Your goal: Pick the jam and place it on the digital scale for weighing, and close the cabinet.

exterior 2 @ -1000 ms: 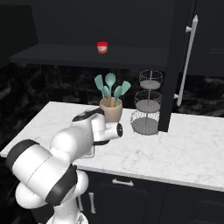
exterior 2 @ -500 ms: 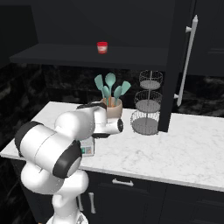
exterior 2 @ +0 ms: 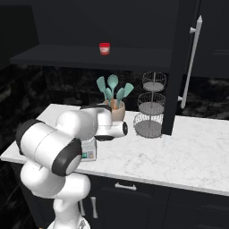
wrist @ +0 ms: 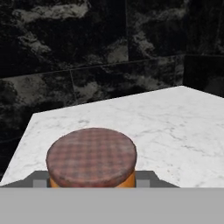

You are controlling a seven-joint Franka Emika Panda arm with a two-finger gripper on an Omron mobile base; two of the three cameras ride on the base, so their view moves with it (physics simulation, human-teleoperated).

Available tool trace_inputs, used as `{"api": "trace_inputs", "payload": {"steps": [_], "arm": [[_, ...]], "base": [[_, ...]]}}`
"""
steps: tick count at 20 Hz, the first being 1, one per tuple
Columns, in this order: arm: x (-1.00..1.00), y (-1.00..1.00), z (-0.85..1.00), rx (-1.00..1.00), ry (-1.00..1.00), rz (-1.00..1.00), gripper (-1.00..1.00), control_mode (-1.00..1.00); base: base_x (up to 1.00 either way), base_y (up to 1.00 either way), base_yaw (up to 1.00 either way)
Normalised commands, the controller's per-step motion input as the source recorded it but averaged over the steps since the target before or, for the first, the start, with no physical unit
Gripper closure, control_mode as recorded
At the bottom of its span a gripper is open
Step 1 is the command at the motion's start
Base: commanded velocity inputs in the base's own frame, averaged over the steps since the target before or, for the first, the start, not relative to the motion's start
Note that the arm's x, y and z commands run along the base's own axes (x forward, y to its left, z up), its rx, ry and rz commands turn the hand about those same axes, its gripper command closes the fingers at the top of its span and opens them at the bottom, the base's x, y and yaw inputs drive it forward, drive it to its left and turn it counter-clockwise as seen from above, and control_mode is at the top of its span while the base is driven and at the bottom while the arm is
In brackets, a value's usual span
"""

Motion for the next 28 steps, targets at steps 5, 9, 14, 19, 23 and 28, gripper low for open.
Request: {"api": "trace_inputs", "payload": {"steps": [5,9,14,19,23,28], "arm": [[-0.21,0.02,-0.09,0.00,0.00,0.00,-1.00,-1.00],[-0.19,0.00,0.00,0.00,0.00,0.00,-1.00,-1.00],[-0.19,0.00,0.00,0.00,0.00,0.00,-1.00,-1.00],[0.00,-0.10,0.00,0.00,-0.02,0.00,-1.00,-1.00],[-0.01,-0.52,0.00,0.01,-0.12,0.00,-1.00,-1.00],[-0.11,-0.47,0.00,0.01,-0.12,-0.01,-1.00,-1.00]], "base": [[0.00,0.00,0.00],[0.00,0.00,0.00],[0.00,0.00,0.00],[0.00,0.00,0.00],[0.00,0.00,0.00],[0.00,0.00,0.00]]}}
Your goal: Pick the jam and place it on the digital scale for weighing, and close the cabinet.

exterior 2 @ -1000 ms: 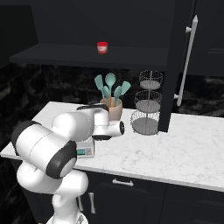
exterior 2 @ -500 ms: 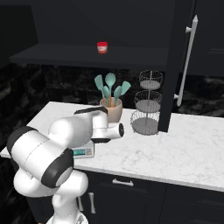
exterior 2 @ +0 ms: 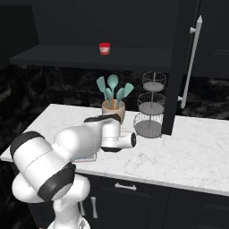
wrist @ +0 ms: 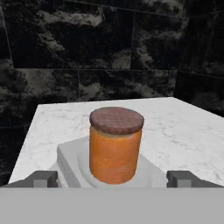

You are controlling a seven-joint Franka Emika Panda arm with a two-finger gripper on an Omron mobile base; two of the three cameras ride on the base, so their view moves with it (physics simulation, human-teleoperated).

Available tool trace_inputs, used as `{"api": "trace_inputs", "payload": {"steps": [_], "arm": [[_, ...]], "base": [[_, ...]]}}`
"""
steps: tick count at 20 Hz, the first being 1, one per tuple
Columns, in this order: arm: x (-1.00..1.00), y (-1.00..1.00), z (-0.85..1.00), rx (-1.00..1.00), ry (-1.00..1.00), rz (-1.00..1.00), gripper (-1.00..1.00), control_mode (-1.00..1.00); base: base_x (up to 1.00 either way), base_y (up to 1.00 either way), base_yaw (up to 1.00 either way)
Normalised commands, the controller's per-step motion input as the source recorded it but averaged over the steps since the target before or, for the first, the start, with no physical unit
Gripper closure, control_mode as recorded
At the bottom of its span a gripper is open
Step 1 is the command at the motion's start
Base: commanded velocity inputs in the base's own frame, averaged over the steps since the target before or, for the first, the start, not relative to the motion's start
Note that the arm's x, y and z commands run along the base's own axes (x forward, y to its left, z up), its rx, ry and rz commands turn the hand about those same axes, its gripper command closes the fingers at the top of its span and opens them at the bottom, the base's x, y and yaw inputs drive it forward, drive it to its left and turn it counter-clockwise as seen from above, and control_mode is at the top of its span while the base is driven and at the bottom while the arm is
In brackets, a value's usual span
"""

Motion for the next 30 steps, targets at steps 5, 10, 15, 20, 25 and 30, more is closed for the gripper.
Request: {"api": "trace_inputs", "payload": {"steps": [5,10,15,20,25,30], "arm": [[-0.70,-0.54,0.31,0.06,-0.38,-0.05,-1.00,-1.00],[-0.68,-0.63,0.41,0.09,-0.46,-0.10,-1.00,-1.00],[-0.62,-0.81,0.54,0.15,-0.44,-0.05,-1.00,-1.00],[-0.49,-0.88,0.75,0.16,-0.47,-0.03,-1.00,-1.00],[-0.26,-0.96,0.73,0.19,-0.46,-0.02,-1.00,-1.00],[-0.29,-0.98,0.70,0.20,-0.34,-0.03,-1.00,-1.00]], "base": [[0.00,0.00,0.00],[0.00,0.00,0.00],[0.00,0.00,0.00],[0.00,0.00,0.00],[0.00,0.00,0.00],[0.00,0.00,0.00]]}}
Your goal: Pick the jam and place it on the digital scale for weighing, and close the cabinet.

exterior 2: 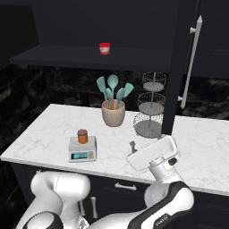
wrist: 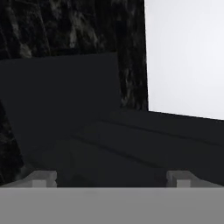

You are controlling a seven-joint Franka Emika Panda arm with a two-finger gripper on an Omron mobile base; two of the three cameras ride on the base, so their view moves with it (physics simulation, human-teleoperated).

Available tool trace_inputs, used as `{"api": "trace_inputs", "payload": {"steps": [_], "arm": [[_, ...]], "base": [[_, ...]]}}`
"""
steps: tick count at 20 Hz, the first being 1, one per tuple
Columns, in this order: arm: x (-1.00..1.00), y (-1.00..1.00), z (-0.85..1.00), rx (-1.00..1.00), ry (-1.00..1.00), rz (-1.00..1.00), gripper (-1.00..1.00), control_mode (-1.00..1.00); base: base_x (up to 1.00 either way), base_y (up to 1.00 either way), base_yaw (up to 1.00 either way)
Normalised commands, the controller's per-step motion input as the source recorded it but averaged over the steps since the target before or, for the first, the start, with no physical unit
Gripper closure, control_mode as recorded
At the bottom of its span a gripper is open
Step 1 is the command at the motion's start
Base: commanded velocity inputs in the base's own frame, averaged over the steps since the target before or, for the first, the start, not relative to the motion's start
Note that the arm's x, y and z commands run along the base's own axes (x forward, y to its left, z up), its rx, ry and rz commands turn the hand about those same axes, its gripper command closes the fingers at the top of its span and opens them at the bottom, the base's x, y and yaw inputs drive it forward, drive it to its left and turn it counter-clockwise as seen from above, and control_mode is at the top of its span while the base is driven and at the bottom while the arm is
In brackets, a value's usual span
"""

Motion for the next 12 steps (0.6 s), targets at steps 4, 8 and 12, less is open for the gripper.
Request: {"api": "trace_inputs", "payload": {"steps": [4,8,12], "arm": [[-0.13,-0.91,0.61,0.15,-0.15,-0.02,-1.00,-1.00],[-0.04,-0.70,0.53,0.10,-0.02,-0.01,-1.00,-1.00],[-0.01,-0.42,0.10,0.01,0.05,-0.03,-1.00,-1.00]], "base": [[0.00,0.00,0.00],[0.00,0.00,0.00],[0.00,0.00,0.00]]}}
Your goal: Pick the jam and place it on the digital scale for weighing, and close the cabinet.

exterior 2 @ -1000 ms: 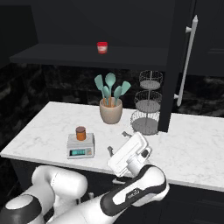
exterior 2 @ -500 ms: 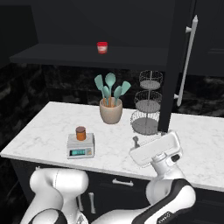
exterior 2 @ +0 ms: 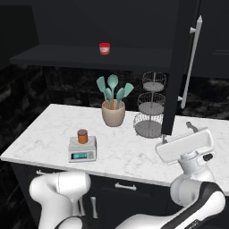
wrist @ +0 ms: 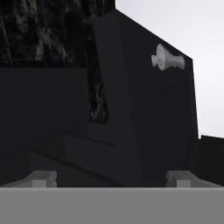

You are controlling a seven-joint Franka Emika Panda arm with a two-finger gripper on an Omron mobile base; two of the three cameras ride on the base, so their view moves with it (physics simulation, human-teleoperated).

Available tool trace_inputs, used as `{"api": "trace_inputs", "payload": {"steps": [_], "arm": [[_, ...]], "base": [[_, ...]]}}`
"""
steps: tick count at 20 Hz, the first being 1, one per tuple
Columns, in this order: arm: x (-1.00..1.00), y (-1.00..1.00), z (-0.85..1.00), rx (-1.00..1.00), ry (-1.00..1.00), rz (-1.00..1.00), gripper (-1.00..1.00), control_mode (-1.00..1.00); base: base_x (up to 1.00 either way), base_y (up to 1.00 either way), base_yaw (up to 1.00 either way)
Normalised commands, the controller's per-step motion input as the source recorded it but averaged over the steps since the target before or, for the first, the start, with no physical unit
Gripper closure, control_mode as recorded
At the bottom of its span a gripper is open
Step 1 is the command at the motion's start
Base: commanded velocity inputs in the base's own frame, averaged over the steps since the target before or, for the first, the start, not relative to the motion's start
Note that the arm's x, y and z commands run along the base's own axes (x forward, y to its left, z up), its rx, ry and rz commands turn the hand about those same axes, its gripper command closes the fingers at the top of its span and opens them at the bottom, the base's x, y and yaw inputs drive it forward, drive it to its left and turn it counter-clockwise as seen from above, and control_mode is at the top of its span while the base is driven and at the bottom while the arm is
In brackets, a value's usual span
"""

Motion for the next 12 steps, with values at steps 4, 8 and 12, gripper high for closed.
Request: {"api": "trace_inputs", "payload": {"steps": [4,8,12], "arm": [[0.00,-0.41,0.06,0.00,0.04,0.00,-1.00,-1.00],[0.00,-0.71,0.49,0.04,0.00,0.00,-1.00,-1.00],[0.00,-0.25,0.48,0.00,0.00,0.00,-1.00,-1.00]], "base": [[0.00,0.00,0.00],[0.00,0.00,0.00],[0.00,0.00,0.00]]}}
